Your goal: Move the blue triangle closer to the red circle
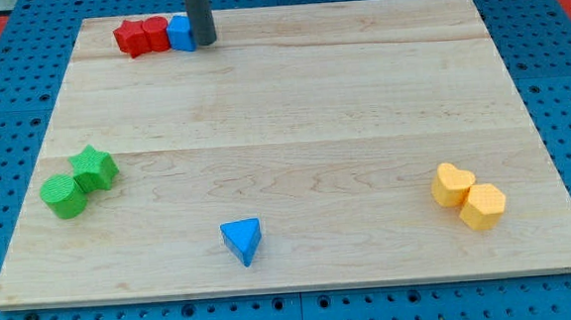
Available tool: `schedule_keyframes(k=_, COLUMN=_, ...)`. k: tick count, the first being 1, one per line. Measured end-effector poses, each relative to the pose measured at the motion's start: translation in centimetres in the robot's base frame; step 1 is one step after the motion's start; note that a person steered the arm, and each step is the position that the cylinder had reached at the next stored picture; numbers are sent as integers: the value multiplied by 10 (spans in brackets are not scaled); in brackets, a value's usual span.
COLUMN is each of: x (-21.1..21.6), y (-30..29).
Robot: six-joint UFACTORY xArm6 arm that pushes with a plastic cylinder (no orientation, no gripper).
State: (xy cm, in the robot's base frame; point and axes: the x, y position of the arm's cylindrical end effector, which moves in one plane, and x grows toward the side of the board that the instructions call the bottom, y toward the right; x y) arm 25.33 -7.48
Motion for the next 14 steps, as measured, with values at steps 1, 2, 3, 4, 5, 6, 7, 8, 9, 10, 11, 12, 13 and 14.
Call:
schedule_keyframes(k=1, x=77, y=36)
schedule_keyframes(k=2, x=173, y=45)
schedule_keyframes(k=3, x=237, y=88)
schedule_keyframes(k=4, x=302, y=126)
schedule_keyframes(k=5, x=359, y=118)
schedule_keyframes(k=6, x=366, y=94)
schedule_keyframes(k=7, x=365, y=61)
schedule_keyframes(k=8, x=354, y=45)
schedule_keyframes(k=9, x=345, y=31)
schedule_keyframes(k=10, x=341, y=21)
schedule_keyframes(k=11, x=332, y=18)
schedule_keyframes(k=12, x=315, y=18)
schedule_keyframes(k=13, x=294, y=18)
schedule_keyframes(k=14, x=274, y=18)
